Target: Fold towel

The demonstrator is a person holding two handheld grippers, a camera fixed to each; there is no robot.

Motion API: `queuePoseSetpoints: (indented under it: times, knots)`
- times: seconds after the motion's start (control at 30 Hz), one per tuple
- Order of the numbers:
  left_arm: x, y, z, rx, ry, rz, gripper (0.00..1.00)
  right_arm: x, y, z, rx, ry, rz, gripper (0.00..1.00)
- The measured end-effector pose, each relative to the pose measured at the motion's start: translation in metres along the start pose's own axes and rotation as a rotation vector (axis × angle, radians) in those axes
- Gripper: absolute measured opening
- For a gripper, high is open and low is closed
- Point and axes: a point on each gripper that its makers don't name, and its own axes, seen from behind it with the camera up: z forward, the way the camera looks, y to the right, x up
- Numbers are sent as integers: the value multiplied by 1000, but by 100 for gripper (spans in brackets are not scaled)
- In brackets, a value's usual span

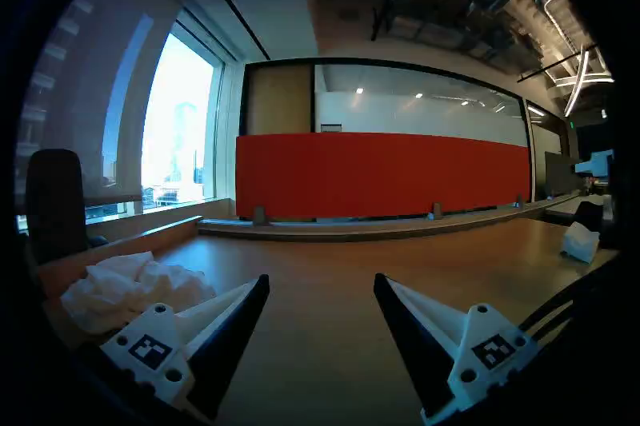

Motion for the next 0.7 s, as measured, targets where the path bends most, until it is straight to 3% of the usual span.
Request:
queuePoseSetpoints:
  times: [0.3,0.5,0.7]
  knots:
    - [0,0,0,0,0,-1,97,-47,14,0,-27,-7,-20,99]
    - [0,0,0,0,0,0,97,-66,22,0,-58,-2,-94,99]
    - [-1,0,1,0,0,0,97,-83,13,-1,-48,-16,-167,100]
